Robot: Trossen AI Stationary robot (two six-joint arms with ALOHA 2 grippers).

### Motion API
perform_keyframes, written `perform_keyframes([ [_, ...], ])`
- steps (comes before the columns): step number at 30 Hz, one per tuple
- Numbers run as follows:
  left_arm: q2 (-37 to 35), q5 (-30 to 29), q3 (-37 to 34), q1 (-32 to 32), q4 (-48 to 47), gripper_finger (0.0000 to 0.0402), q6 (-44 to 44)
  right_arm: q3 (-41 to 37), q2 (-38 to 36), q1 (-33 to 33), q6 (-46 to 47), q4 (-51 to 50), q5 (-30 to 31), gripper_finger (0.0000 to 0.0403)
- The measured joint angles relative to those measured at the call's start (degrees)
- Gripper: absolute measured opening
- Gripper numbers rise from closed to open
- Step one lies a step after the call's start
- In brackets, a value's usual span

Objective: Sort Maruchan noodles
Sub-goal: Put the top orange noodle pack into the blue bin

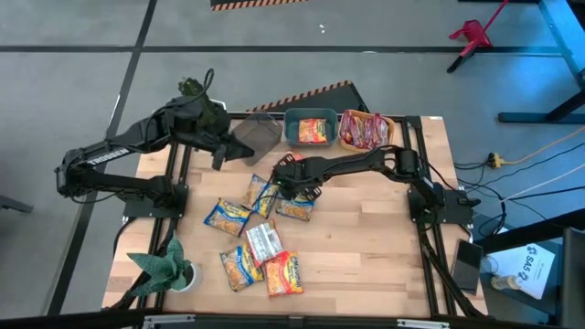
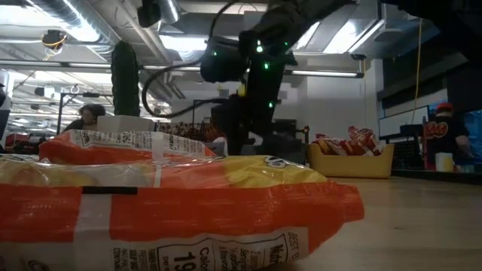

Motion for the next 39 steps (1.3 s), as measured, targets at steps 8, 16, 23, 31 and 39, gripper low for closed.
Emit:
perform_keyframes([
  [8, 0.00, -6.06, -0.02, -0.02, 0.04, 0.0043, -1.89, -5.86, -0.55, -0.71, -1.83, 11.59, 3.88, 0.0264],
  [16, 0.00, -7.97, -0.02, 0.00, 0.31, 0.0043, -3.79, -5.13, -0.10, 0.40, -0.14, 12.06, 6.00, 0.0082],
  [23, 0.00, -7.33, -0.02, -0.02, 0.33, 0.0043, -3.90, 1.17, -0.38, 2.43, 2.21, 2.31, 3.87, 0.0009],
  [31, -0.13, -6.95, -0.02, -0.01, 0.33, 0.0043, -3.31, 18.55, -0.50, 1.33, 7.70, -16.02, -5.12, 0.0001],
  [39, -0.14, -5.87, -0.01, 0.00, 0.42, 0.0043, -2.24, 32.22, -0.63, -7.77, 17.14, -25.27, -20.38, 0.0000],
])
